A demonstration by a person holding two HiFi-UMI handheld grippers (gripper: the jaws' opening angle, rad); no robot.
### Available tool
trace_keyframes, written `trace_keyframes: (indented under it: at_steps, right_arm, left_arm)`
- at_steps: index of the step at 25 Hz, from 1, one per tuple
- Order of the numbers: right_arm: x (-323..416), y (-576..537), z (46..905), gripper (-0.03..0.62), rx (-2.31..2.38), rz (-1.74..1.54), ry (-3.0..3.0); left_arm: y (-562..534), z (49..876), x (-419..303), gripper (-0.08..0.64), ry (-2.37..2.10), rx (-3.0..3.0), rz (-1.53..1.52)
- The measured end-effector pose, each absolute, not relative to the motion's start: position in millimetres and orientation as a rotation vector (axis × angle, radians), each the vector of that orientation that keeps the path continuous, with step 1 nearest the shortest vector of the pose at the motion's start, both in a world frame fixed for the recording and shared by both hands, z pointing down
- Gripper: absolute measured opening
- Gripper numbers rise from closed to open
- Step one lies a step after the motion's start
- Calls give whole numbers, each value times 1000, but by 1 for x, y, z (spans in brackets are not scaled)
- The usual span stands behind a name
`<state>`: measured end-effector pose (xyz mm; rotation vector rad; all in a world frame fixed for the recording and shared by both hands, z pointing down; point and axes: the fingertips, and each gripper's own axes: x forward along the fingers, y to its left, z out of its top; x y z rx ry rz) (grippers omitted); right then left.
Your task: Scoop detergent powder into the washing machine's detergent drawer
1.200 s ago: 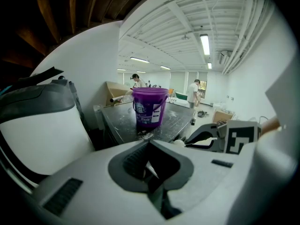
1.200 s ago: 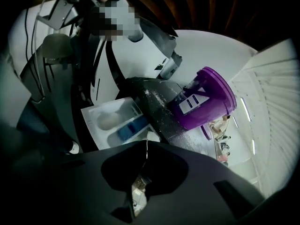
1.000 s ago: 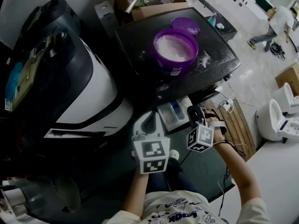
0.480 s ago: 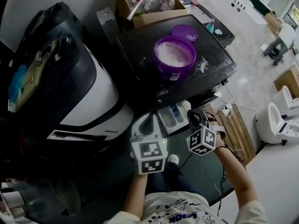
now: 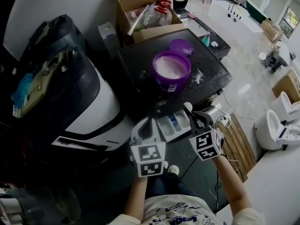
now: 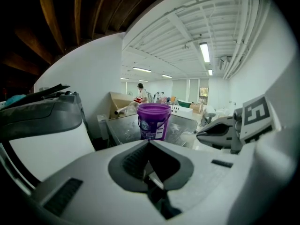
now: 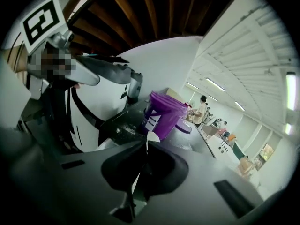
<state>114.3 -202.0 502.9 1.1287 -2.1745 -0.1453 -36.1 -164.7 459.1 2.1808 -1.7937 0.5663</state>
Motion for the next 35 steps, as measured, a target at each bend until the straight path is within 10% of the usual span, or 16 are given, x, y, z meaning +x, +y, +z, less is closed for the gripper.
trace_keyframes:
  at_steps: [35]
  right_arm:
    - [119, -196, 330, 20, 1648, -17, -2528]
  left_arm:
    - [-172, 340, -50, 3, -2017, 2299, 349]
